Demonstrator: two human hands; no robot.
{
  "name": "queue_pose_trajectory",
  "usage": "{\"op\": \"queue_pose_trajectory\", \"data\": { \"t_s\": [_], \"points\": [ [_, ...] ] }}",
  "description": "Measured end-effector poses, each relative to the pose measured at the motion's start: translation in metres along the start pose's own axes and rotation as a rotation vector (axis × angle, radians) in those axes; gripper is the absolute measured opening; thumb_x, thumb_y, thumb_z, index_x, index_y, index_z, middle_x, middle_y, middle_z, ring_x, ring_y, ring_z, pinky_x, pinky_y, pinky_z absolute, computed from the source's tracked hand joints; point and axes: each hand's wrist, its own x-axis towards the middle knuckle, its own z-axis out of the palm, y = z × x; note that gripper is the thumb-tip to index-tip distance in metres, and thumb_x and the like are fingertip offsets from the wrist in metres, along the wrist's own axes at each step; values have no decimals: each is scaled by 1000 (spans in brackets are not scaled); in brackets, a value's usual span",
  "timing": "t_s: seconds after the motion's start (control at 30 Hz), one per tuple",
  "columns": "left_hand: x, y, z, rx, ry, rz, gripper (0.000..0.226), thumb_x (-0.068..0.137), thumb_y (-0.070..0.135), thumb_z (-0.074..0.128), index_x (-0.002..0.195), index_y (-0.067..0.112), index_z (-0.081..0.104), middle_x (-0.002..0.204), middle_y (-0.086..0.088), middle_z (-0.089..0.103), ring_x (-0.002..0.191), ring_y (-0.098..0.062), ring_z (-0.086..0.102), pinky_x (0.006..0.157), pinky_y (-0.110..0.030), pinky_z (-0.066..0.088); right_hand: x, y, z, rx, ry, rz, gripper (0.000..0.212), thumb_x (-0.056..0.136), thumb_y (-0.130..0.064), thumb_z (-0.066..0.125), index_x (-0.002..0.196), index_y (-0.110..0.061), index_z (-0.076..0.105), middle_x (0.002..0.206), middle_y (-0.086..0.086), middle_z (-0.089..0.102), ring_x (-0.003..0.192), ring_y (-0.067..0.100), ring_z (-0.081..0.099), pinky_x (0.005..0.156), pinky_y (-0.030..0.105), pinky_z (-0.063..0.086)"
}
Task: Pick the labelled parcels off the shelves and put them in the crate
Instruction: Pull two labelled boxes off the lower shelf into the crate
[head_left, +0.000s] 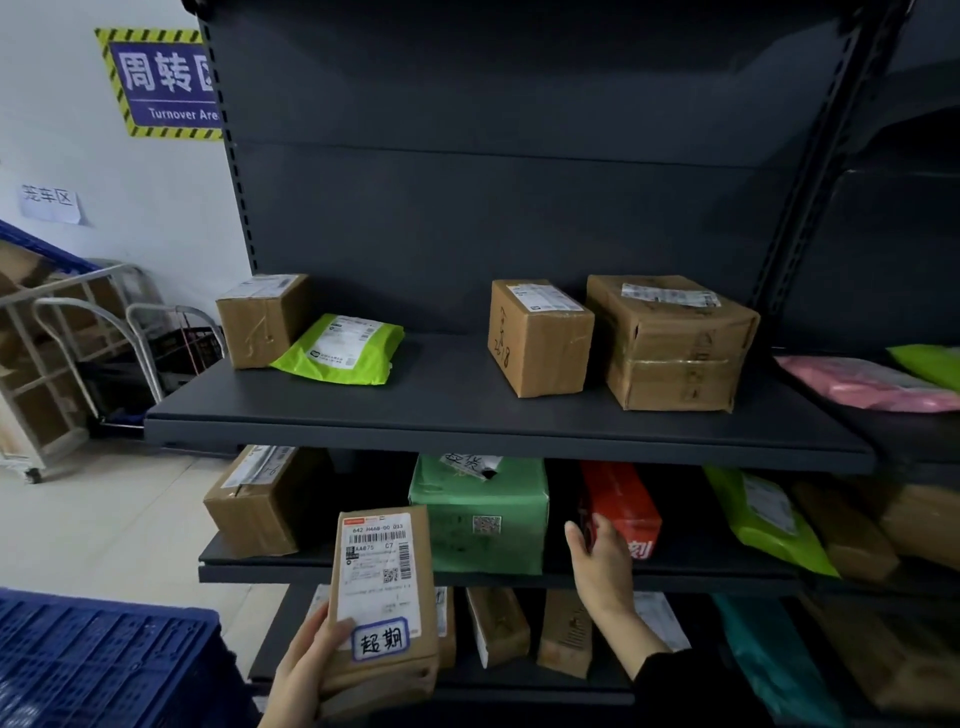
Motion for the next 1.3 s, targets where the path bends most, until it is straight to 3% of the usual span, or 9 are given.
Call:
{"op": "queue_pose_trajectory", "data": {
  "t_s": [0.13,0.23,0.37,0.5,0.73,0.93,1.1,1.23,1.3],
  "points": [
    [-25,-12,32,-11,-30,-7,35,85,15,62,119,16,52,99,-11,65,93,-31,62,76,-40,48,7,19,-24,-25,-2,21,51,94,-33,48,135,-3,41,132,19,49,122,32,46,101,37,39],
    [-33,-30,56,-39,-70,-27,72,59,28,84,124,19,54,109,-16,69,100,-38,65,93,-50,48,14,37,-40,-11,-18,-1,44,94,-30,50,130,-4,46,124,20,53,116,33,49,96,37,41],
    [-44,-49,98,-36,-65,-4,102,23,44,92,117,25,57,108,-14,71,98,-36,68,89,-50,51,27,61,-64,-9,-84,-25,45,94,-30,50,131,-6,45,123,20,51,116,34,48,94,38,42],
    [-53,-62,138,-46,-30,24,88,48,34,84,128,23,51,104,-12,73,95,-34,69,89,-49,52,43,81,-81,-22,-144,-34,50,94,-34,50,134,-5,43,130,20,48,120,35,46,98,42,43],
    [-58,-71,189,-20,-4,78,81,51,42,77,126,28,53,108,-10,72,98,-31,69,94,-51,50,62,101,-101,-23,-232,-50,51,94,-35,48,135,-5,41,134,19,44,123,34,44,99,42,42],
    [-58,-69,205,28,-11,72,80,61,38,75,135,24,46,114,-7,70,101,-26,68,89,-43,53,69,101,-104,-34,-247,-76,51,95,-35,46,136,-6,39,137,18,42,126,33,41,95,39,41],
    [-55,-75,196,18,-6,53,65,71,25,68,132,23,47,116,-8,68,103,-27,67,87,-38,53,77,95,-87,-169,-218,-93,55,93,-40,48,134,-5,40,134,22,41,124,37,39,94,42,42],
    [-51,-76,187,10,-13,37,41,84,14,66,118,31,50,104,-6,73,90,-23,72,71,-29,57,91,71,-65,-357,-168,-89,68,85,-53,54,132,-6,40,130,23,40,120,38,39,89,45,46],
    [-49,-76,184,21,-19,35,44,79,17,70,114,34,50,106,-7,72,89,-23,72,69,-28,57,99,57,-50,-451,-196,-74,77,79,-62,56,132,-9,38,134,23,37,121,38,37,94,47,43]
  ]
}}
